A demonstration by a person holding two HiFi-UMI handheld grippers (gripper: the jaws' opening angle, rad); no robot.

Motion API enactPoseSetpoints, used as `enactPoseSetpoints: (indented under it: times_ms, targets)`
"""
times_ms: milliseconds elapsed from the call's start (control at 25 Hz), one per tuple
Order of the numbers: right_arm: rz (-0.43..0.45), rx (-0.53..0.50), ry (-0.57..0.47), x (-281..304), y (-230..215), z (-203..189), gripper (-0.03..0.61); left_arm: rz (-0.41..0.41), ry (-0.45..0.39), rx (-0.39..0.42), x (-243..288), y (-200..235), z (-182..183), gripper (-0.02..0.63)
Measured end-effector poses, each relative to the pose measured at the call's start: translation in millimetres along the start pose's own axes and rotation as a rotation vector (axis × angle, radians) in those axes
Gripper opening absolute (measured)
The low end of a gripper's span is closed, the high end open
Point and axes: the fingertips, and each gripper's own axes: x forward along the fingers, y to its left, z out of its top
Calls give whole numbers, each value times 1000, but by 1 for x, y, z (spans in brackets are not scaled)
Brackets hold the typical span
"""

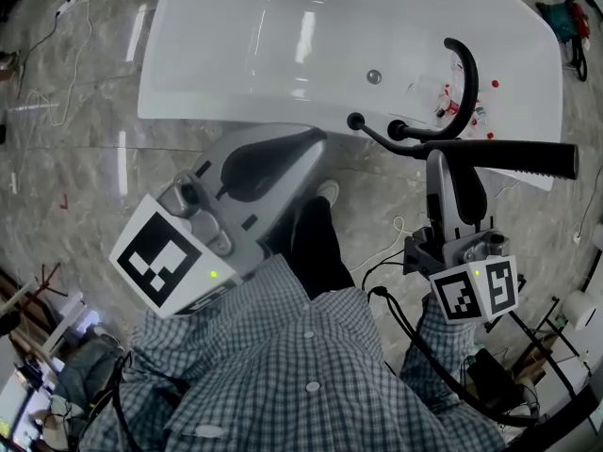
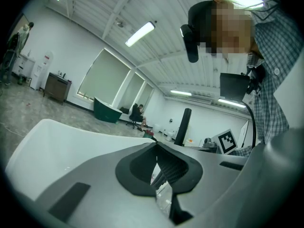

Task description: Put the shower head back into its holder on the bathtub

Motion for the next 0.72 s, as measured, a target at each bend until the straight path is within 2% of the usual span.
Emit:
enactPoseSetpoints:
  times_ms: [480, 720]
  targets:
    - [13, -29, 39, 32, -27, -29, 123, -5, 9, -23, 31, 19, -22, 9]
    - [12, -21, 48, 32, -22, -39, 123, -3, 30, -44, 28, 17, -30, 9]
